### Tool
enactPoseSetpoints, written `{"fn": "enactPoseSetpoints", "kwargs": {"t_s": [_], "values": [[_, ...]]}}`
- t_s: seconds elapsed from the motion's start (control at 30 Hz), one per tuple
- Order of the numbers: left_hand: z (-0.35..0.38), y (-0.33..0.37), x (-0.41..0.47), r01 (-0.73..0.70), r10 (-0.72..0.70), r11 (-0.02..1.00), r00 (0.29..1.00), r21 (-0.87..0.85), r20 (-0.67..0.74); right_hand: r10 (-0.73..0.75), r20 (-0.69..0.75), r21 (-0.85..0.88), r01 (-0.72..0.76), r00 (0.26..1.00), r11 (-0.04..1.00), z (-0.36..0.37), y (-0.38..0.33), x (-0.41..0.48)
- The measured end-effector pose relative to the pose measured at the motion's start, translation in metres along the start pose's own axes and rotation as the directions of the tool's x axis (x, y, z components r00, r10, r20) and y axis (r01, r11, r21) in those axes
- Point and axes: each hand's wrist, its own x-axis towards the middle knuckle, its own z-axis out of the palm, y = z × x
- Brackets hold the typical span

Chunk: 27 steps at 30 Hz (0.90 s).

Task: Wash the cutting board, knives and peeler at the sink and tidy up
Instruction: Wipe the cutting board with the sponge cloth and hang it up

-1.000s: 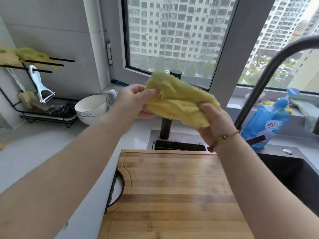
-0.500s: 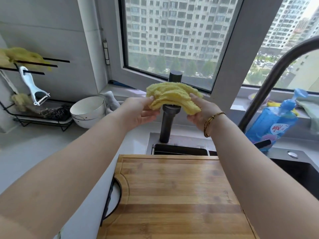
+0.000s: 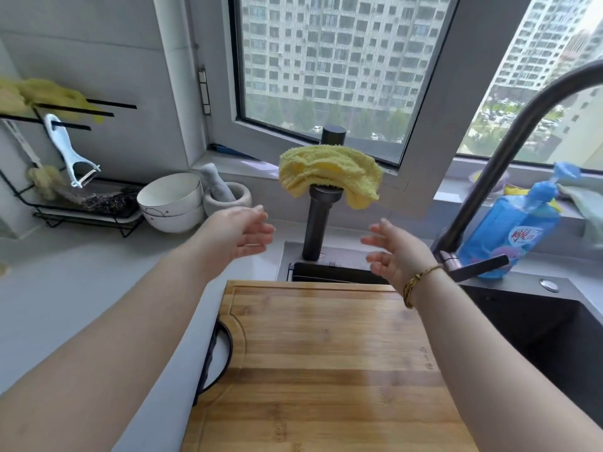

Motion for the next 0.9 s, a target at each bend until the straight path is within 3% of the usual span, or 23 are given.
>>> {"fn": "enactPoseSetpoints", "kwargs": {"t_s": [0.1, 0.2, 0.27, 0.37, 0.43, 0.6, 0.77, 0.9], "values": [[-0.022, -0.033, -0.015, 0.01, 0.003, 0.975, 0.998, 0.224, -0.056, -0.024, -0.022, -0.205, 0.019, 0.999, 0.979, -0.021, 0.039, -0.016], [-0.042, -0.077, -0.033, 0.098, -0.031, 0.853, 0.99, 0.513, -0.137, -0.162, -0.18, -0.452, 0.064, 0.97, 0.89, -0.046, 0.071, -0.031], [-0.049, -0.102, -0.044, 0.175, -0.078, 0.735, 0.981, 0.655, -0.176, -0.182, -0.288, -0.578, -0.019, 0.94, 0.816, -0.062, 0.091, -0.037], [-0.049, -0.126, -0.053, 0.235, -0.117, 0.624, 0.971, 0.745, -0.209, -0.202, -0.39, -0.761, -0.191, 0.898, 0.62, -0.083, 0.115, -0.046], [-0.046, -0.132, -0.054, 0.253, -0.098, 0.581, 0.965, 0.774, -0.242, -0.175, -0.433, -0.761, -0.255, 0.884, 0.597, -0.095, 0.124, -0.053], [-0.041, -0.141, -0.048, 0.286, -0.08, 0.515, 0.955, 0.808, -0.287, 0.031, -0.422, -0.599, -0.304, 0.906, 0.741, -0.108, 0.138, -0.064], [-0.043, -0.143, -0.042, 0.309, -0.053, 0.463, 0.945, 0.831, -0.322, 0.105, -0.396, -0.655, -0.36, 0.912, 0.664, -0.106, 0.134, -0.065], [-0.044, -0.142, -0.04, 0.31, -0.027, 0.45, 0.942, 0.837, -0.334, 0.078, -0.387, -0.644, -0.33, 0.919, 0.69, -0.108, 0.137, -0.065]]}}
